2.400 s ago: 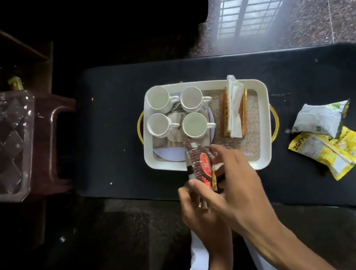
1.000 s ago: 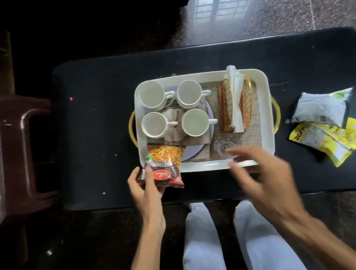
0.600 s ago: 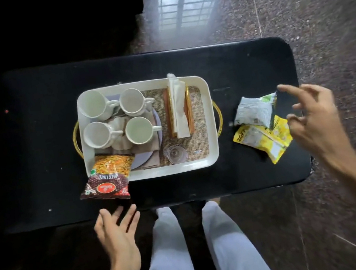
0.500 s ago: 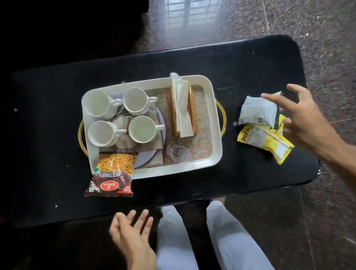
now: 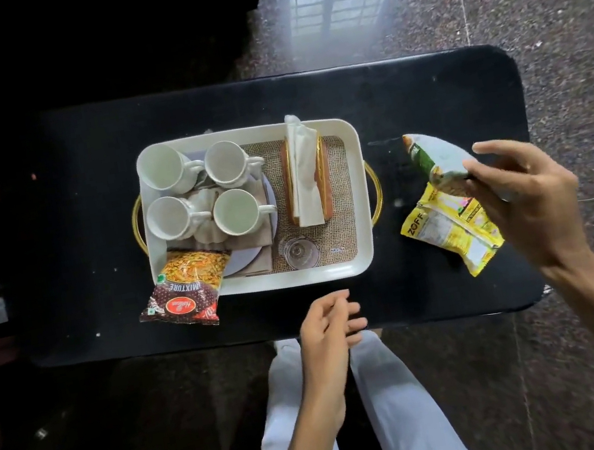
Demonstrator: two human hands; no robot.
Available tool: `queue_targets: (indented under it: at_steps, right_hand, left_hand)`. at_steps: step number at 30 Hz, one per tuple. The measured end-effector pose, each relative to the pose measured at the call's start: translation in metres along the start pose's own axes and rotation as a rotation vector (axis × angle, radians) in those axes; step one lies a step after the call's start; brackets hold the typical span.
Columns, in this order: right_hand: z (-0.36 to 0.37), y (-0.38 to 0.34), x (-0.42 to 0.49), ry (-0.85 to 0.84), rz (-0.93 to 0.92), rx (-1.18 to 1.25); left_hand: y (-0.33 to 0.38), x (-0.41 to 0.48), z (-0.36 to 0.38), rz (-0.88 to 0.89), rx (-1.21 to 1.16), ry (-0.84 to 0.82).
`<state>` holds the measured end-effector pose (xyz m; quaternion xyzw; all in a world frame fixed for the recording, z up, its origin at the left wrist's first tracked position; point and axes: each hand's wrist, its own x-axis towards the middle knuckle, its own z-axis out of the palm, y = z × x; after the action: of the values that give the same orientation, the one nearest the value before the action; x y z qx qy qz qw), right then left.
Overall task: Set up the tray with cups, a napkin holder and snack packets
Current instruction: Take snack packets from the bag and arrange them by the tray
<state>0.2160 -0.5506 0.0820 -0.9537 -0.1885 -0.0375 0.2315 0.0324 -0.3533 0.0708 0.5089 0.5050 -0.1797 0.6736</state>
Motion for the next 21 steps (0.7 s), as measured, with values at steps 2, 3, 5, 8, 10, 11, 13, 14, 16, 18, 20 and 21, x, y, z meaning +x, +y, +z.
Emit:
queue_targets:
  at_steps: [2,3,5,8,10,11,13,14,16,18,20,21]
  right_hand:
    - [-0.011,-0.022,-0.016,0.038,-0.065,-0.038]
    - [-0.015,-0.032,-0.026,0.045,-0.095,-0.042]
    - [-0.020,-0.053,-0.047,0.023,-0.135,0.018]
    - [-0.018,-0.086,-0.071,-0.055,-0.158,0.184]
    - [-0.013,-0.106,-0.079,-0.059,-0.097,0.257]
    - [-0.011,-0.116,-0.081,-0.051,-0.009,0.306]
    - [-0.007,-0.137,-0.081,-0.029,0.275,0.460]
    - [-0.005,-0.147,-0.079,-0.028,0.462,0.569]
    - [0.001,-0.164,-0.075,-0.070,0.833,0.826]
    - [0.009,-0.175,-0.072,-0.145,1.055,1.027]
    - [0.015,-0.182,-0.070,-0.207,1.139,1.187]
    - [0.017,-0.185,-0.069,-0.237,1.135,1.234]
  left_hand:
    - [0.017,0.000,0.015,0.004,-0.018,-0.124]
    - [0.025,-0.001,0.021,0.000,-0.062,-0.179]
    - [0.036,-0.002,0.027,0.004,-0.168,-0.257]
    - [0.046,-0.004,0.021,0.055,-0.261,-0.315]
    - [0.048,-0.004,0.011,0.034,-0.336,-0.314]
    - [0.048,-0.003,0.004,0.019,-0.366,-0.311]
    - [0.047,-0.001,-0.011,0.037,-0.365,-0.284]
    - [0.046,0.000,-0.020,0.055,-0.350,-0.275]
    - [0.043,0.002,-0.035,0.083,-0.328,-0.240]
    - [0.044,0.005,-0.048,0.103,-0.336,-0.176]
    - [0.045,0.009,-0.061,0.139,-0.330,-0.086]
    - [0.047,0.011,-0.069,0.151,-0.316,-0.056]
